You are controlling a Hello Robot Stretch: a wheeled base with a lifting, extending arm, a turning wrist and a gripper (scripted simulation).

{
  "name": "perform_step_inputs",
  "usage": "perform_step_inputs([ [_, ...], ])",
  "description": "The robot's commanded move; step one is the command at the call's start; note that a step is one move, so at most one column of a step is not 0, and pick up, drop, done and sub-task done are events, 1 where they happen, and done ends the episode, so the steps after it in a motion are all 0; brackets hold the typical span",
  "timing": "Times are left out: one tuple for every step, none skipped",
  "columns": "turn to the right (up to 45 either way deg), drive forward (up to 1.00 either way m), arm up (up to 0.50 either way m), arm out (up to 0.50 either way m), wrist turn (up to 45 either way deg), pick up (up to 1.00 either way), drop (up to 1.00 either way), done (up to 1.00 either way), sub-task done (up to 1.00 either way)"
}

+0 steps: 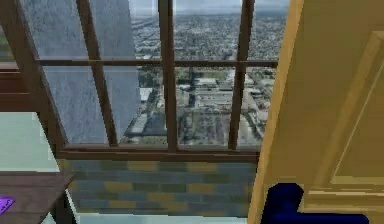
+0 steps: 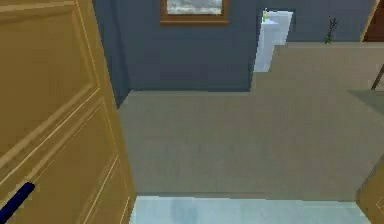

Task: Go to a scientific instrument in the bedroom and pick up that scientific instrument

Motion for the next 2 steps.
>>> perform_step_inputs([
  [-45.0,0.0,0.0,0.0,0.0,0.0,0.0,0.0,0.0],
  [-45.0,0.0,0.0,0.0,0.0,0.0,0.0,0.0,0.0],
])
